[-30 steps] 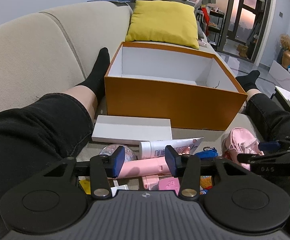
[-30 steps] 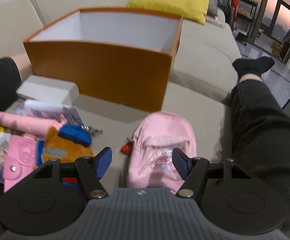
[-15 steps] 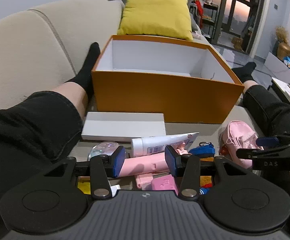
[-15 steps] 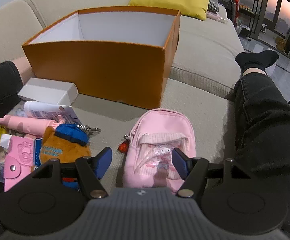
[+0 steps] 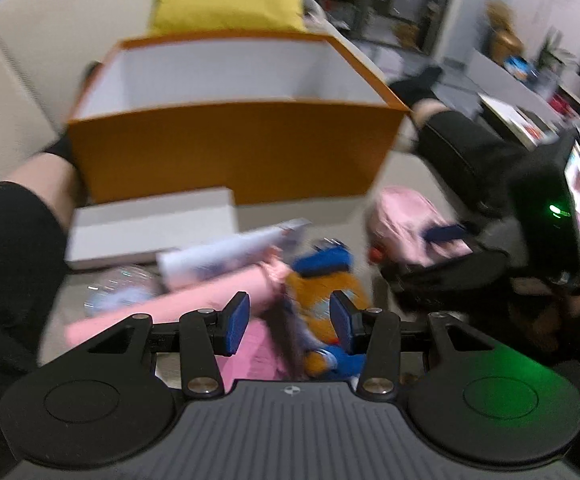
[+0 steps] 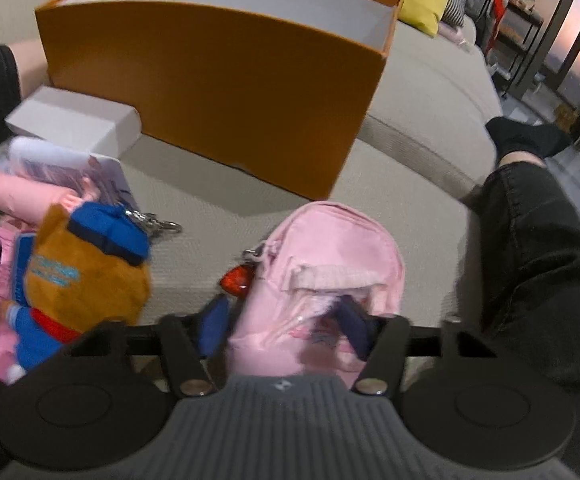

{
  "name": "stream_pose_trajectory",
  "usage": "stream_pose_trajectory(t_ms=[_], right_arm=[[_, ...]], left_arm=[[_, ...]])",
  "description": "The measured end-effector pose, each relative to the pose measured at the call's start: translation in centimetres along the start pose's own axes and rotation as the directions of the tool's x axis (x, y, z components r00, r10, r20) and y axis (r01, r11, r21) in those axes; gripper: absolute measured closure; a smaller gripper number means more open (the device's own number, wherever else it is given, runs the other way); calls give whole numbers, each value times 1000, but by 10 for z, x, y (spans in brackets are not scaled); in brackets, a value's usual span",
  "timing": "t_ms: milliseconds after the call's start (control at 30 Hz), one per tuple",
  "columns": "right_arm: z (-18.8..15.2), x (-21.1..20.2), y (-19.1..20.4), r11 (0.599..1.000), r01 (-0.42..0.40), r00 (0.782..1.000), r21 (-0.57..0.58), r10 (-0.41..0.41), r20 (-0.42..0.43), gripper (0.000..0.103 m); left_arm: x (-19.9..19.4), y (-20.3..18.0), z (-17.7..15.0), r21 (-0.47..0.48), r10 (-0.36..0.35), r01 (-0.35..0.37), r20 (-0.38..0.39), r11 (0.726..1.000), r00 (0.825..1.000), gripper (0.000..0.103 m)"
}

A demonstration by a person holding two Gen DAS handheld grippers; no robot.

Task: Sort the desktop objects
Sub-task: 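Close the right tool on the pink backpack while the left tool grasps the bear plush, then carry the pink backpack and bear plush with both tools into the orange box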

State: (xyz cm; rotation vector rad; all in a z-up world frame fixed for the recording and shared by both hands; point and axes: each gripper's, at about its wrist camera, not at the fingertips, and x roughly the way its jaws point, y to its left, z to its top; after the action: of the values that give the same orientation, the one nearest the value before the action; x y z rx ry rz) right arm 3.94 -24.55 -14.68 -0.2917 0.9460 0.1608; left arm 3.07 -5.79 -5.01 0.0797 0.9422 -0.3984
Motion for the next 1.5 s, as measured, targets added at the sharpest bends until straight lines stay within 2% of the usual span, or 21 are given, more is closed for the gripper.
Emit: stream_pose_trajectory(t_ms=[100, 233, 300, 367, 400, 467, 533, 600, 667, 800, 867, 900, 933, 1000, 1100, 1133, 1200, 1267, 1367, 1433, 1500], right_arm=[[-2, -7, -8, 1000, -21, 999, 19, 21, 33, 61], [-5, -24, -22, 997, -52, 996, 60, 48, 72, 75], [-6, -34, -31, 989, -106, 991, 99, 96, 98, 78], [-7, -42, -42, 969, -195, 977, 152, 180, 110, 81], [-9, -46, -47, 949, -254, 965, 186, 235, 118, 82], [-13, -51, -57, 892, -375, 926, 253, 352, 133, 82], [-18, -53, -64, 820, -479, 877, 312, 456, 149, 82], [-23, -53, -64, 766, -542, 838, 345, 521, 160, 82], [-27, -51, -64, 730, -572, 815, 374, 555, 166, 82], [-35, -43, -63, 734, -533, 835, 421, 536, 122, 79], [-40, -41, -68, 705, -548, 820, 450, 560, 120, 76], [-39, -41, -69, 701, -547, 819, 458, 563, 116, 73], [-39, -43, -70, 706, -541, 823, 458, 557, 112, 68], [-37, -49, -72, 719, -532, 831, 448, 544, 114, 67], [-31, -52, -70, 724, -545, 825, 424, 553, 117, 64], [-30, -53, -68, 733, -540, 829, 414, 548, 110, 63], [-27, -52, -63, 771, -503, 852, 389, 517, 77, 63], [-27, -48, -59, 795, -481, 864, 371, 500, 48, 62], [-27, -40, -55, 786, -488, 856, 380, 515, 34, 67], [-25, -39, -52, 785, -489, 855, 380, 517, 32, 71], [-24, -42, -49, 796, -485, 860, 364, 509, 32, 75]], left_arm=[[8, -9, -2, 22, -26, 27, -45, 999, 999, 51], [0, -19, -4, 61, -79, 82, -44, 995, 996, 51], [1, -23, -5, 65, -116, 121, -70, 991, 991, 51], [10, -23, -7, 42, -105, 111, -122, 993, 987, 51], [15, -21, -9, 18, -102, 105, -147, 994, 984, 51], [20, -16, -12, -31, -106, 102, -178, 994, 978, 51], [23, -12, -15, -68, -109, 97, -190, 993, 976, 49], [26, -7, -15, -113, -121, 100, -201, 989, 972, 46], [30, -4, -15, -143, -129, 100, -212, 985, 969, 43], [36, -6, -16, -171, -165, 130, -211, 977, 963, 41], [39, -9, -15, -159, -161, 130, -203, 979, 966, 41], [40, -9, -15, -161, -154, 122, -203, 979, 967, 40], [42, -8, -15, -175, -161, 126, -202, 977, 966, 39], [43, -7, -14, -187, -161, 125, -192, 974, 968, 39], [44, -6, -12, -196, -159, 124, -177, 973, 971, 41], [44, -5, -12, -201, -164, 128, -174, 971, 971, 41], [46, -5, -11, -210, -172, 134, -172, 969, 970, 42], [49, -4, -11, -218, -175, 135, -176, 967, 969, 41], [57, -2, -11, -232, -172, 127, -187, 964, 967, 37], [58, -1, -12, -239, -174, 128, -182, 963, 968, 39], [55, 1, -13, -247, -177, 131, -173, 960, 969, 48]])
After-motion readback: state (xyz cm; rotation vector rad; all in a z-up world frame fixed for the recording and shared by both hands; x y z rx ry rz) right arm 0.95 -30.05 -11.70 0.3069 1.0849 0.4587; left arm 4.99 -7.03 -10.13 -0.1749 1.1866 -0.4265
